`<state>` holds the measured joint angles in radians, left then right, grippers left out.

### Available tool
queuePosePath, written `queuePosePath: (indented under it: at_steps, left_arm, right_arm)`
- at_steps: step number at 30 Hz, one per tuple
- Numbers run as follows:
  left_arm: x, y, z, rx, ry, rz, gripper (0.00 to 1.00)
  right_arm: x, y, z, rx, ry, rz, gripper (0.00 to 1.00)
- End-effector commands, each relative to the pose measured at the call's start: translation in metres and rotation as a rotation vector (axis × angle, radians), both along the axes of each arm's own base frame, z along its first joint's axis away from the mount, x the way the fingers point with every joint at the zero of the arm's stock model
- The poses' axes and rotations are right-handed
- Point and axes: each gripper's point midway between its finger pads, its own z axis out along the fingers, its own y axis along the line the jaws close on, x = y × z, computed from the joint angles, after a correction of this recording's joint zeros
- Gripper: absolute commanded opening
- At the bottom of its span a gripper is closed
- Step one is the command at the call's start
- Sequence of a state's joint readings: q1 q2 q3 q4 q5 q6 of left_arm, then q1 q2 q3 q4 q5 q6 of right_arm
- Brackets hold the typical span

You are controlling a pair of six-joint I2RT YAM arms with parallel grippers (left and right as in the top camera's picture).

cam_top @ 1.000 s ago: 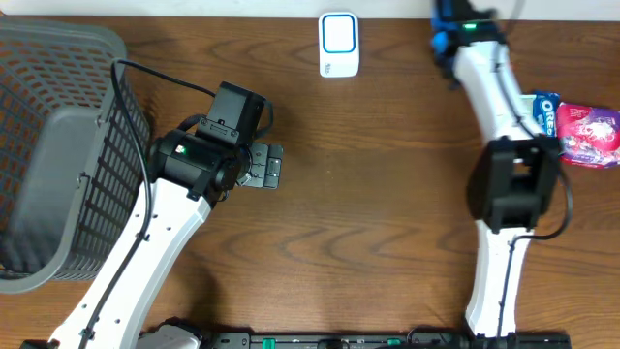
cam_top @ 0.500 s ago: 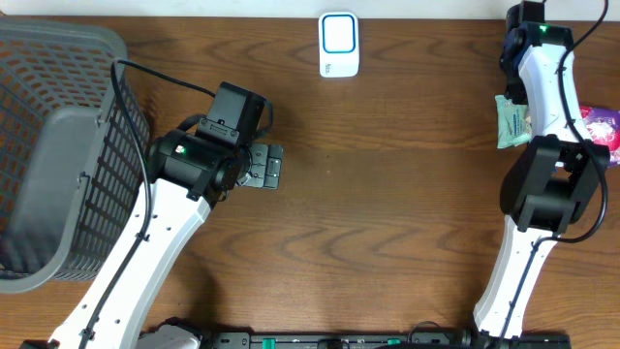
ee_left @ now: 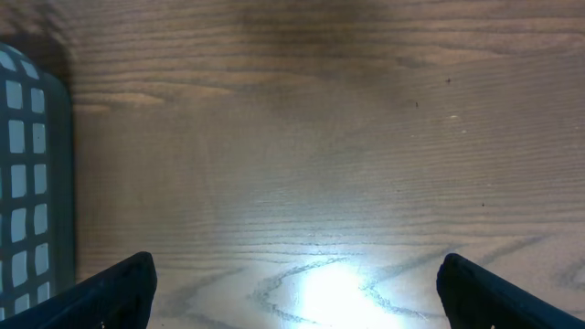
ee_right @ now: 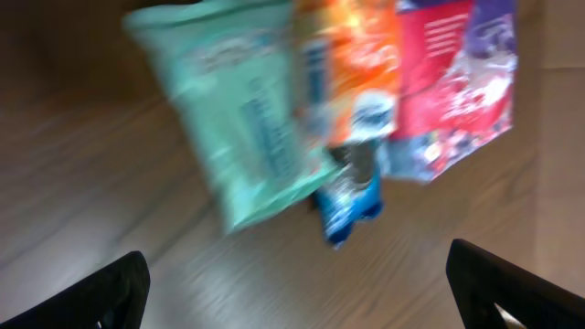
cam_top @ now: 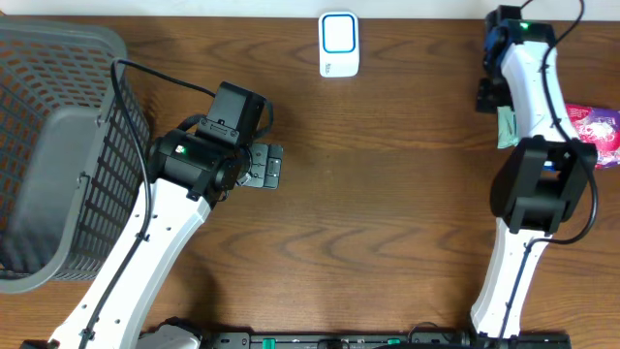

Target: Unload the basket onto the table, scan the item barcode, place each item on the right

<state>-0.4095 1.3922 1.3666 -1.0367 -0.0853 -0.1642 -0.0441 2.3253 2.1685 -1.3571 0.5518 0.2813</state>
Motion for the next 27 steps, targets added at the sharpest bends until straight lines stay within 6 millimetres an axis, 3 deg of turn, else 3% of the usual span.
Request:
queuePosePath:
  at_steps: [1, 6, 7, 9, 15, 19, 23, 27]
  left_arm:
    - [0.0, 0.002, -0.002, 0.005, 0.004, 0.016, 0.98]
    - [0.0, 0.002, -0.002, 0.005, 0.004, 0.016, 0.98]
    - [0.0, 0.002, -0.002, 0.005, 0.004, 0.016, 0.98]
    - [0.0, 0.002, -0.002, 0.005, 0.004, 0.016, 0.98]
    - [0.0, 0.002, -0.002, 0.005, 0.004, 0.016, 0.98]
    - [0.0, 0.002, -0.002, 0.005, 0.004, 0.016, 0.98]
    - [0.0, 0.002, -0.002, 0.005, 0.004, 0.016, 0.98]
    - [0.0, 0.002, -0.002, 0.005, 0.004, 0.016, 0.98]
  right_arm:
    - [0.0, 0.057, 0.064, 0.122, -0.163, 0.073, 0.99]
    - [-0.021, 0.11, 0.123, 0.185, -0.258, 0.193, 0.99]
    - [-0.039, 0.122, 0.14, 0.193, -0.261, 0.214, 0.99]
    - [-0.067, 0.129, 0.15, 0.2, -0.228, 0.197, 0.99]
    - [-0.12, 0.135, 0.162, 0.201, -0.173, 0.223, 0.99]
    - [-0.167, 0.134, 0.174, 0.228, -0.203, 0.255, 0.99]
    - [-0.226, 0.134, 0.174, 0.335, -0.236, 0.276, 0.99]
    - [-0.261, 0.139, 0.172, 0.43, -0.271, 0.296, 0.99]
